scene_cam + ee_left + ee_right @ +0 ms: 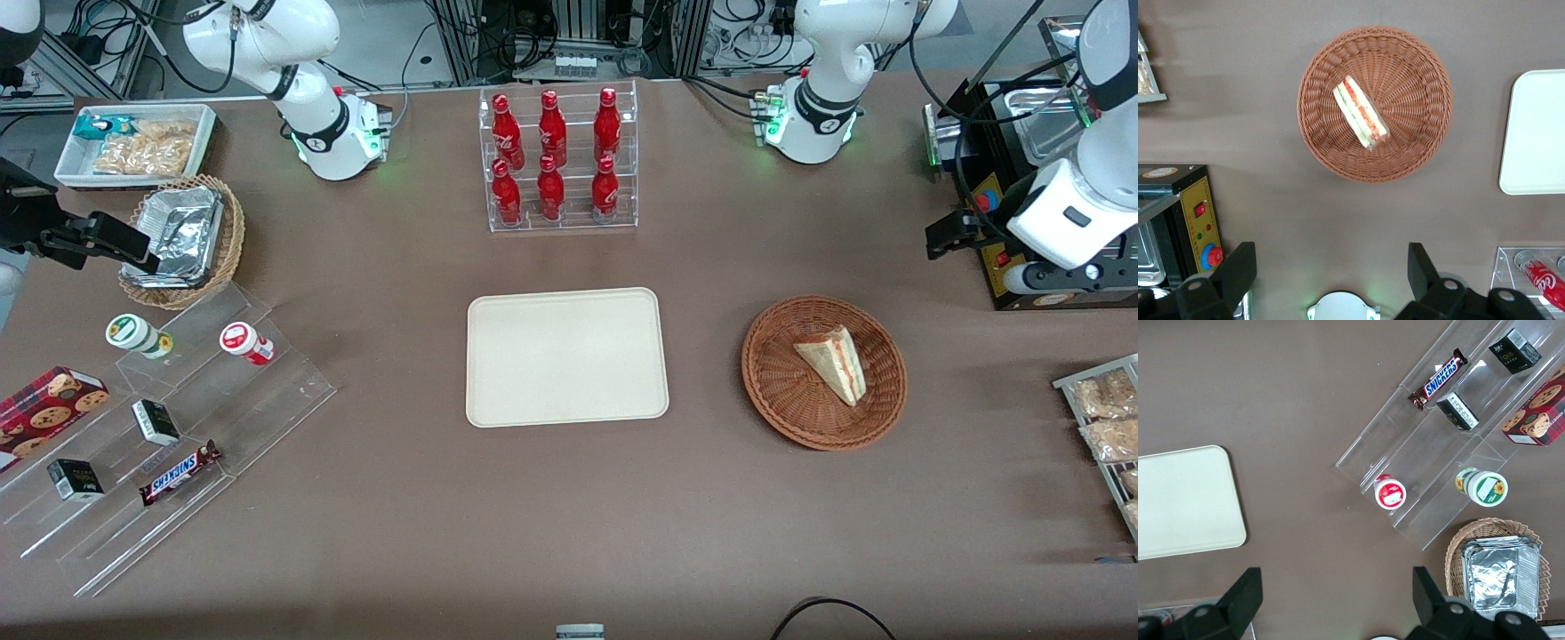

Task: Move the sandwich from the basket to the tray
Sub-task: 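Move the open left gripper down over the wrapped sandwich in the basket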

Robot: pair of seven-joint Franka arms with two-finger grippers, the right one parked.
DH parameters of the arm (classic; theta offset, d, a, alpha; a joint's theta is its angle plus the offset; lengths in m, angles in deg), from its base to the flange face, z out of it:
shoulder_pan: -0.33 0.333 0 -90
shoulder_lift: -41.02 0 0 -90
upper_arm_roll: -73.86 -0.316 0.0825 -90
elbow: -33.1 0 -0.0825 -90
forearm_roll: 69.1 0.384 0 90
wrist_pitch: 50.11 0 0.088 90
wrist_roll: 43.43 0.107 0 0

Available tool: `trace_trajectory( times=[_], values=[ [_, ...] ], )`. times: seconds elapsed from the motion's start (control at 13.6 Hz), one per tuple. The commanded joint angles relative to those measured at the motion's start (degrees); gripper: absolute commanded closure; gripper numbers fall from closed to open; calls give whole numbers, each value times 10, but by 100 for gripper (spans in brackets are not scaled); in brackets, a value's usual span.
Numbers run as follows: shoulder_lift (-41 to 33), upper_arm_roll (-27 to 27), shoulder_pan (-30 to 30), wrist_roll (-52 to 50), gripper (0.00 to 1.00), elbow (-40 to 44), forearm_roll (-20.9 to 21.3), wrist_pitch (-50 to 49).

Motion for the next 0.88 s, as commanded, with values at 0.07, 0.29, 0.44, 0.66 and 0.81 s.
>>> trace_trajectory(
  times=[0.07,0.29,0.44,0.66,0.81],
  values=[
    [0,2,-3,-3,0,5,-7,-6],
    [13,4,-5,-2,0,-20,-2,16],
    [10,5,-5,-2,0,-62,-3,52],
    [3,5,-5,-4,0,-149,-7,133],
    [-8,5,-5,-4,0,-211,-6,197]
  ],
)
